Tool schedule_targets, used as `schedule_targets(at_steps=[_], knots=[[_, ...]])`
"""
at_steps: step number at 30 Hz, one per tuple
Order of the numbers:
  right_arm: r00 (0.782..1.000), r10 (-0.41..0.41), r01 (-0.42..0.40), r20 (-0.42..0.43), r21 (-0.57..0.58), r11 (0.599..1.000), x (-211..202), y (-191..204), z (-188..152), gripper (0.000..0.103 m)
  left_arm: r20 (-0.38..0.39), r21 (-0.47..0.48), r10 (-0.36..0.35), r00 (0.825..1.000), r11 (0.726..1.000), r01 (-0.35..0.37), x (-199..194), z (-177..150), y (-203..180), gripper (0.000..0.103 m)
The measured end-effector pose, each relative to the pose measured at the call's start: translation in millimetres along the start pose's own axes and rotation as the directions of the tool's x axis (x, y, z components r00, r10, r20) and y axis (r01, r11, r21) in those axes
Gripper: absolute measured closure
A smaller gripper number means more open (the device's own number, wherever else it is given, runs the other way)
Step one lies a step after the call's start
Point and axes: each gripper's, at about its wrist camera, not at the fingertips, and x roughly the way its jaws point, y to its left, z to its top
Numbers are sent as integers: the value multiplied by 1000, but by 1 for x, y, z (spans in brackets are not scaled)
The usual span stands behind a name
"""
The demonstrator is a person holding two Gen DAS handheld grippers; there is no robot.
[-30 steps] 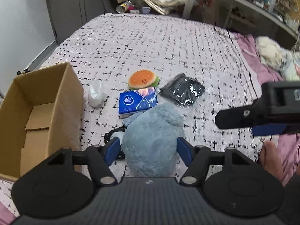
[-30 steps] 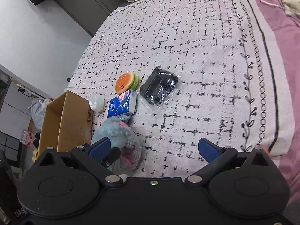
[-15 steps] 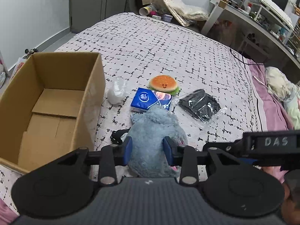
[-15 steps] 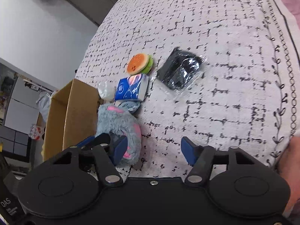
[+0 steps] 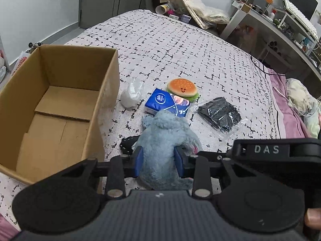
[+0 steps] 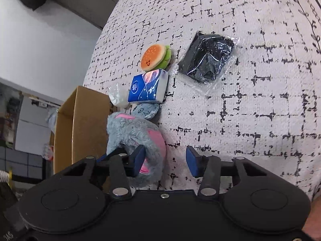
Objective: Organize soft objects
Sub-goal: 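Close the left tool on the light-blue fluffy plush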
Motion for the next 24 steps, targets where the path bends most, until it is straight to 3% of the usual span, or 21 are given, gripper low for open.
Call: schedule_targets(at_steps=[1, 5, 8, 17, 24], knots=[[1000, 8, -8, 0, 9, 1000, 1, -1, 0, 61, 0, -2, -2, 1000, 1000, 2, 0, 0, 0, 70], [999, 50, -50, -2, 35, 998, 2, -1, 0, 89, 2, 4, -23, 1000, 1000, 23, -2, -3, 0, 69], [999, 53, -54, 6, 40, 998, -1, -2, 1, 93, 8, 28, -29, 1000, 999, 29, -5, -6, -4, 69], [998, 59, -59, 4, 51, 997, -4, -3, 0, 94, -2, 23, 0, 1000, 1000, 0, 4, -7, -3, 70], [997, 76, -79, 35, 83, 993, -10, -3, 2, 78, 4, -31, -11, 1000, 999, 11, 2, -4, 3, 77]])
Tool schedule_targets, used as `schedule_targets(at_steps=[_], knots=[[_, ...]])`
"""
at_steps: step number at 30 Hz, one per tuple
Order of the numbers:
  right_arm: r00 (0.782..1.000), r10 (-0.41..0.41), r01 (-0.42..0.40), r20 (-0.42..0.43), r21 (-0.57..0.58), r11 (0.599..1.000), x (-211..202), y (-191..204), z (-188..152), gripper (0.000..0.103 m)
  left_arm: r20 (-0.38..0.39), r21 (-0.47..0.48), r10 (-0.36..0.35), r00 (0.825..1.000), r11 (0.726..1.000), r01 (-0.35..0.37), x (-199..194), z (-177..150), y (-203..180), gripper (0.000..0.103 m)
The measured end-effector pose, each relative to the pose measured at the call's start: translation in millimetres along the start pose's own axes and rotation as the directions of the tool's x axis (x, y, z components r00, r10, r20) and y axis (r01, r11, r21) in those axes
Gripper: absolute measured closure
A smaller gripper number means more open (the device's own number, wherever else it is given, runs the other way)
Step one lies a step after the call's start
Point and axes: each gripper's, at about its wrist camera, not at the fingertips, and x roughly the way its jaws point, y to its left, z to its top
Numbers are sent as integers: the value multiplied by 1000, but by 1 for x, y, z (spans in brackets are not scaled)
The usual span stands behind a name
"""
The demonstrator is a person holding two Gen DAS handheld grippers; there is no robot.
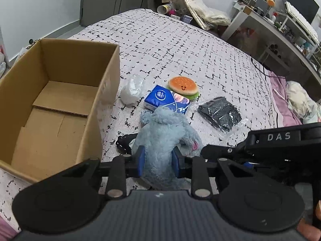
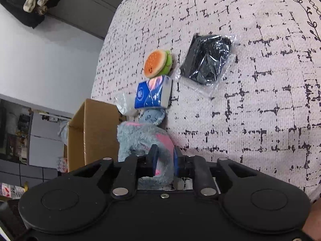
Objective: Organize soft objects
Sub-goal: 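Close the left tool on the light-blue fluffy plush, then lift the plush with the left tool and carry it over the box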
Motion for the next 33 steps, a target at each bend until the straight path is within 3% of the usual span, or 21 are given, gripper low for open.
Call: schedule_targets(at_steps=[4, 6, 11, 14, 21, 33], knots=[[1000, 13, -13, -10, -1, 1000, 1, 2, -1, 73, -12, -33, -16, 1000, 999, 15, -1, 2, 3, 79], [1000, 10, -10, -14, -1, 1000, 2, 2, -2, 65, -17, -39, -19, 1000, 999, 19, -1, 3, 4, 79], [1000, -3, 3, -22, 12, 1000, 9, -1, -2, 64, -38, -82, -56, 998, 995, 53, -2, 4, 8, 80], [999, 10, -10, -42, -1, 1000, 10, 1, -3, 81, -48, -107, -77, 996, 992, 71, -5, 5, 10, 81], [999, 26, -29, -31, -92, 995, 1, 17, -6, 89, -31, -92, -60, 998, 994, 57, -17, 9, 11, 82], [995, 90, -84, 32, -164, 983, -24, 28, -10, 93, 32, 35, 20, 999, 999, -21, -43, 18, -19, 81]])
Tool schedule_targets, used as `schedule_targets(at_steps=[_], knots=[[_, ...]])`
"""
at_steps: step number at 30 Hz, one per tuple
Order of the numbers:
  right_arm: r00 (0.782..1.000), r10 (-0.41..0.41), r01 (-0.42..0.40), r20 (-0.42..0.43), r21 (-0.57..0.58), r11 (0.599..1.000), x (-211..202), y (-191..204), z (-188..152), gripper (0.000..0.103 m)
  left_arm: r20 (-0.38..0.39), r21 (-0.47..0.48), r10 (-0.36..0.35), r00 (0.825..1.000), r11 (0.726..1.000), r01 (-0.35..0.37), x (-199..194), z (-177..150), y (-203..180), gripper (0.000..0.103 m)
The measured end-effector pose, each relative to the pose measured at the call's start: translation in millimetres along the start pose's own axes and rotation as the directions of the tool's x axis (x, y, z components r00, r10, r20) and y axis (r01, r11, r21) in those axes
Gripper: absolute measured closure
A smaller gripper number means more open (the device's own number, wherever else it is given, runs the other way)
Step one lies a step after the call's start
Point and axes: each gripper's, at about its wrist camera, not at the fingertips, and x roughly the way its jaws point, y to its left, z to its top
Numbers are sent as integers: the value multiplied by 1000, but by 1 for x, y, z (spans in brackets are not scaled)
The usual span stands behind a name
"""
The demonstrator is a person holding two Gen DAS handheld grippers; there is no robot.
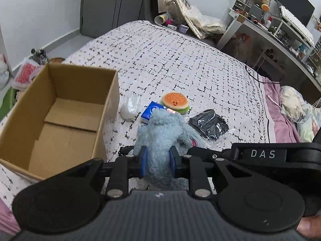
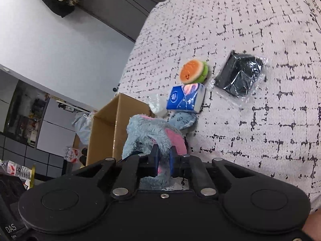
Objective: Organize soft objects
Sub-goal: 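Lift the plush with the left tool and carry it over the box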
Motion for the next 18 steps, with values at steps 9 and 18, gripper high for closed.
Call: schedule_targets(at_steps=[9, 18], knots=[[999, 33, -32, 43, -31, 999, -15, 9, -2, 94, 28, 29, 31, 999, 999, -32, -13, 4, -12, 80], [993, 86, -82, 83, -54, 995, -30, 16, -1, 94, 76, 19, 25, 997, 999, -27, -31, 10, -14, 83]])
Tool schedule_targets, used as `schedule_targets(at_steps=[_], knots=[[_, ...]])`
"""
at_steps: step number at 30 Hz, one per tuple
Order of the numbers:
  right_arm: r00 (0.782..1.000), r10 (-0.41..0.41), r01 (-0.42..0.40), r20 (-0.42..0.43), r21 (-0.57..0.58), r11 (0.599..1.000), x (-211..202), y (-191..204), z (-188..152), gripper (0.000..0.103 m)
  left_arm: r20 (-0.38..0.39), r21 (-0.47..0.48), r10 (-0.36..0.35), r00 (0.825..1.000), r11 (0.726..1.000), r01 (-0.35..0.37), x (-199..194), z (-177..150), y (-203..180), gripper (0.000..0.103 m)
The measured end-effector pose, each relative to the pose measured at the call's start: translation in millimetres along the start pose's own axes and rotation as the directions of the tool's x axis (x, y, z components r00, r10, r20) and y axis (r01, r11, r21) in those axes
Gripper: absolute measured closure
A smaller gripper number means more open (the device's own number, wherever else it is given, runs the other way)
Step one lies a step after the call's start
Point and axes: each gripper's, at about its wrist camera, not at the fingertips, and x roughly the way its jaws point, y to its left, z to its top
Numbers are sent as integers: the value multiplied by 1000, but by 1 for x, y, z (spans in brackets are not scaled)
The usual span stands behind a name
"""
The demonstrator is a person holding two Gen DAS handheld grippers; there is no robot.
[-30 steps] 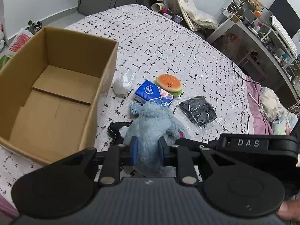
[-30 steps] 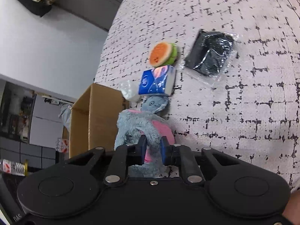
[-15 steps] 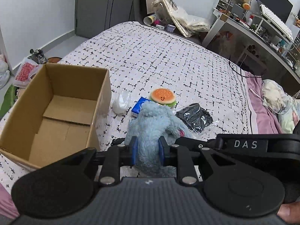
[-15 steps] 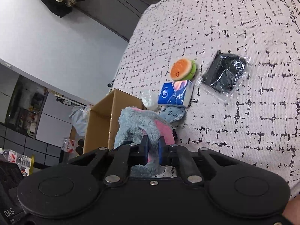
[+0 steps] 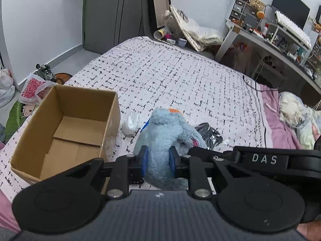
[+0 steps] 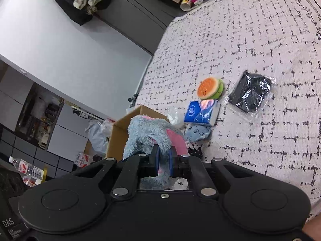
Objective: Organize soft objects
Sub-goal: 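Lift the plush with the left tool and carry it over the box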
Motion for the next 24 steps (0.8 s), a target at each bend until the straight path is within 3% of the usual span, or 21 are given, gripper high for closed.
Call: schedule_targets(at_steps=[13, 24], knots=[[996, 92, -91, 1, -81, 993, 2, 32, 15, 92, 79, -38, -4, 997, 999, 7, -31, 20, 16, 84], [990, 123, -133, -70, -181, 974, 22, 64, 27, 88, 113, -92, 12, 994, 996, -2, -42, 35, 41, 85]])
